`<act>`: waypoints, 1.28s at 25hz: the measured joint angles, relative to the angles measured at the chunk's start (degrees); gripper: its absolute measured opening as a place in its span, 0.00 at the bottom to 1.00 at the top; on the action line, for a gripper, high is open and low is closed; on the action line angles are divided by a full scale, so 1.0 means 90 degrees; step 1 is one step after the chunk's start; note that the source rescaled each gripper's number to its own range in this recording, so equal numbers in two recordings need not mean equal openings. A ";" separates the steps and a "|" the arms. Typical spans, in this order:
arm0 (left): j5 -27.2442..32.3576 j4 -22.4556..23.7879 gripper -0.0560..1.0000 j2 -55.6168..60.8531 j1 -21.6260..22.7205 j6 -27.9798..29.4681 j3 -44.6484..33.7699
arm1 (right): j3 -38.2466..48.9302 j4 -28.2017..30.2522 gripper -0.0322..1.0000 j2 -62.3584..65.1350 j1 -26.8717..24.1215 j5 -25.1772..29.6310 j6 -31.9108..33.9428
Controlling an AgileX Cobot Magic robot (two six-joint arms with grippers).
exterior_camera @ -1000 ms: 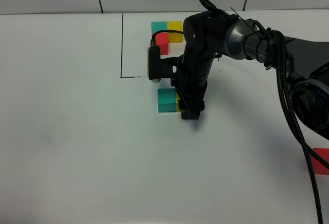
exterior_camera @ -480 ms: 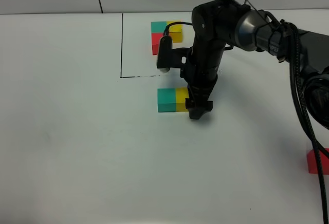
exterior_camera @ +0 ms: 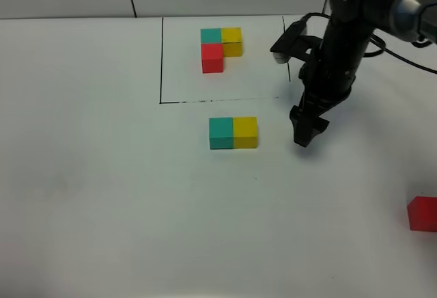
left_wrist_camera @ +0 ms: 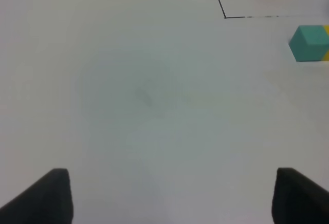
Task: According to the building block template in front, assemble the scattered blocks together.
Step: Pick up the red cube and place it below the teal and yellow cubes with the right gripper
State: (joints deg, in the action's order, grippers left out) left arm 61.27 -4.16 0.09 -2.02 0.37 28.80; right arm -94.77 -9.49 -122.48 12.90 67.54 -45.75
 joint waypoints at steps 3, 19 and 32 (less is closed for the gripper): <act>0.0000 0.0000 0.77 0.0000 0.0000 0.0000 0.0000 | 0.0927 -0.0127 0.86 0.0563 -0.0265 -0.0396 0.0343; 0.0000 0.0000 0.77 0.0000 0.0000 0.0006 0.0000 | 0.5306 0.0410 0.86 0.4315 -0.1777 -0.2433 0.3934; 0.0000 0.0000 0.77 0.0000 0.0000 0.0006 0.0000 | 0.6347 0.0707 0.84 0.4386 -0.2220 -0.2950 0.4510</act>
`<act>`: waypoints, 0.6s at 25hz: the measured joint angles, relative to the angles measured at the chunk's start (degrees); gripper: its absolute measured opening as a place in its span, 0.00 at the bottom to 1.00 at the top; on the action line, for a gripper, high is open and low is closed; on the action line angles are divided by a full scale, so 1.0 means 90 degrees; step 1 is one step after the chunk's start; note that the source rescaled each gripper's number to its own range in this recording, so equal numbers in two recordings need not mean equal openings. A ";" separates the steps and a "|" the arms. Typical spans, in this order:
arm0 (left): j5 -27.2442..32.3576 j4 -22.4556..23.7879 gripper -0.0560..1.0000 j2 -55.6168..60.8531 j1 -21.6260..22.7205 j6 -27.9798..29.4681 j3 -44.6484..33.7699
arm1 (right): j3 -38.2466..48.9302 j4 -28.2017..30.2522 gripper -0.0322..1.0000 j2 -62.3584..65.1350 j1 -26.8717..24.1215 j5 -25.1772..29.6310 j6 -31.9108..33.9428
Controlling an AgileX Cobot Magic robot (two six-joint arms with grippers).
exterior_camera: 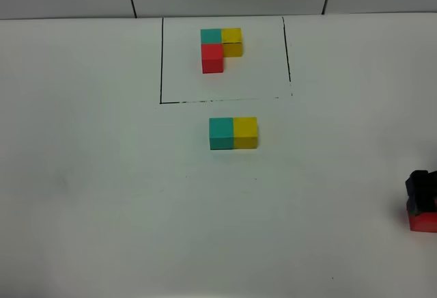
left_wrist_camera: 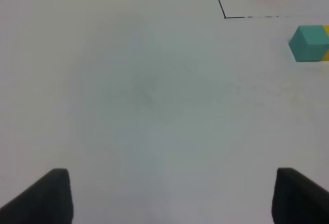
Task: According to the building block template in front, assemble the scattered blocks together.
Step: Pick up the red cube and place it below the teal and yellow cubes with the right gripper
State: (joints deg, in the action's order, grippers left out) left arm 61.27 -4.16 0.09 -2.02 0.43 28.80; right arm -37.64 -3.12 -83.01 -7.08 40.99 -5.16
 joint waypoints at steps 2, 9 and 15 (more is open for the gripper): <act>0.0000 0.0000 0.77 0.0000 0.0000 0.0000 0.0000 | 0.0184 -0.0006 0.84 0.0000 0.0000 -0.0247 0.0004; 0.0000 0.0000 0.77 0.0000 0.0000 0.0000 0.0000 | 0.0237 -0.0006 0.82 -0.0355 0.0000 -0.0595 0.0007; 0.0000 0.0000 0.77 0.0000 0.0000 0.0000 0.0000 | 0.0237 -0.0031 0.81 -0.1001 -0.0095 -0.0983 0.0019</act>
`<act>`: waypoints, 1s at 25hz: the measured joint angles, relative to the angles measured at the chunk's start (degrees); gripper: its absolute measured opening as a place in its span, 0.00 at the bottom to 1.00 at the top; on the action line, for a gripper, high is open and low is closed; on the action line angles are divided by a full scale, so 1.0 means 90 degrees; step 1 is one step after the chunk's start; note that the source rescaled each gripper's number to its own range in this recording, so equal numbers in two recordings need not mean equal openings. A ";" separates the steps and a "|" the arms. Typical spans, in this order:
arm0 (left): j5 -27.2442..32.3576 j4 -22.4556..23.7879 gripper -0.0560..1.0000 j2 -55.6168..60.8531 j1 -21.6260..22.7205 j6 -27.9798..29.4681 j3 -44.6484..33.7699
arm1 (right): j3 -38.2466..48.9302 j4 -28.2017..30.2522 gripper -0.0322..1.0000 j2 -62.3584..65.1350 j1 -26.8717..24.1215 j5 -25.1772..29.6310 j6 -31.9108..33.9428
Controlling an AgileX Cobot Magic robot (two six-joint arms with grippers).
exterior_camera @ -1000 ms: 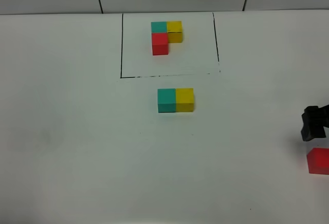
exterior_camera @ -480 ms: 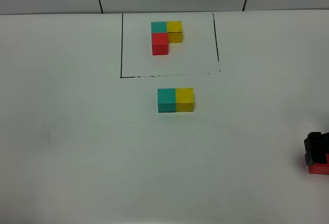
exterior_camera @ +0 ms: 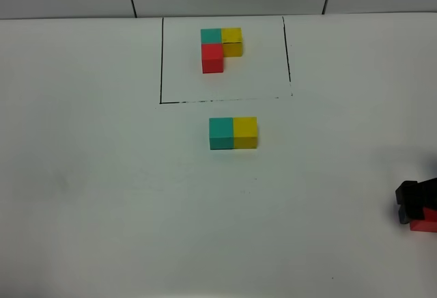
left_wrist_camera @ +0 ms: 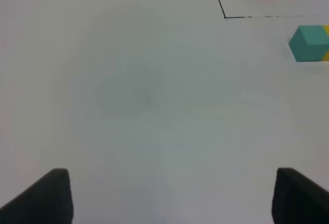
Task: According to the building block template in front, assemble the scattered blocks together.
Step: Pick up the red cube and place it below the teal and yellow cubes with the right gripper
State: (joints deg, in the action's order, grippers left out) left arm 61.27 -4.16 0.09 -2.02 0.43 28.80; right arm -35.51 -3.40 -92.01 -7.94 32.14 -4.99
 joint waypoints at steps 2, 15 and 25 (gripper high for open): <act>0.0000 0.0000 0.77 0.0000 0.0000 0.0000 0.0000 | 0.0000 -0.0019 0.81 -0.0172 -0.0095 -0.0040 0.0005; 0.0000 0.0000 0.77 0.0000 0.0000 0.0000 0.0000 | 0.0000 -0.0317 0.32 -0.0418 -0.0163 -0.0166 -0.0012; 0.0000 0.0000 0.77 0.0000 0.0000 0.0000 0.0000 | -0.0175 -0.0498 0.04 -0.0226 0.0623 0.0432 0.0182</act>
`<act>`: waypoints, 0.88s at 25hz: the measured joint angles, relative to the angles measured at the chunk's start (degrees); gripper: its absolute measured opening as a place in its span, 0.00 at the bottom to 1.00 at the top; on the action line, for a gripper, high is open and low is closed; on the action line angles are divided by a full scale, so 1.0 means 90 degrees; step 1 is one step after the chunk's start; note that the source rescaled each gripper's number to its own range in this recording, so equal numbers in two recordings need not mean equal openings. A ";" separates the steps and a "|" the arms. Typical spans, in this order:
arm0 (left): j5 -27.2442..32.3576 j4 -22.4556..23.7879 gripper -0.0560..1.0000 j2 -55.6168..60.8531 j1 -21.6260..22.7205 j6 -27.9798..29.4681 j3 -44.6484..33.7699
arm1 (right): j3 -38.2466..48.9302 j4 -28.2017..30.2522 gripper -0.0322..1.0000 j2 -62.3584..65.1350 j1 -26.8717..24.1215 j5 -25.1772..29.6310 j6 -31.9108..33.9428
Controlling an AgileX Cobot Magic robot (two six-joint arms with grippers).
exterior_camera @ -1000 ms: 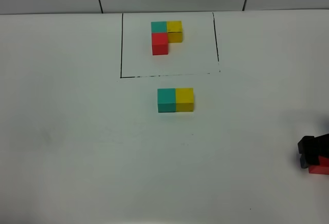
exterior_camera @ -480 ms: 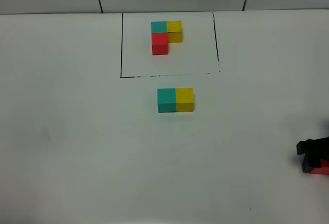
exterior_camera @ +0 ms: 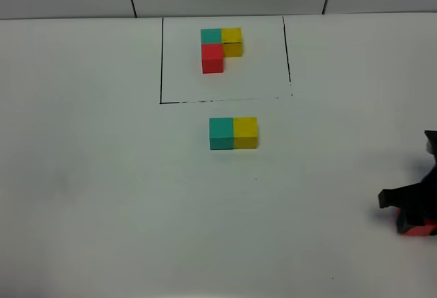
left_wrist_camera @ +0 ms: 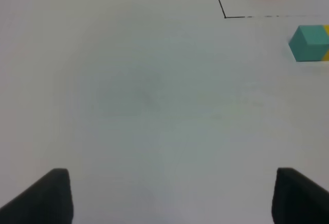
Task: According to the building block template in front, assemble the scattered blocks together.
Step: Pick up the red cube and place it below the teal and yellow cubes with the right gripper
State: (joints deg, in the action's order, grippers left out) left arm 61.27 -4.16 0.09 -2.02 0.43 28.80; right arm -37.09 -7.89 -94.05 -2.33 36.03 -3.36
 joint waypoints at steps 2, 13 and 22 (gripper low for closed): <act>0.0000 0.0000 0.77 0.0000 0.0000 0.0000 0.0000 | -0.0187 0.0092 0.04 0.0177 0.0634 0.0229 0.0562; 0.0000 0.0000 0.77 0.0000 0.0000 0.0000 0.0000 | -0.2230 0.1669 0.04 -0.0489 0.4331 0.0875 0.4958; 0.0000 0.0000 0.77 0.0000 0.0000 0.0000 0.0000 | -0.4510 0.1623 0.04 -0.2419 0.5142 0.1433 0.5047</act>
State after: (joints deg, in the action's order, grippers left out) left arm 61.27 -4.16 0.09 -2.02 0.43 28.80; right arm -77.67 6.72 -115.82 43.95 48.93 42.07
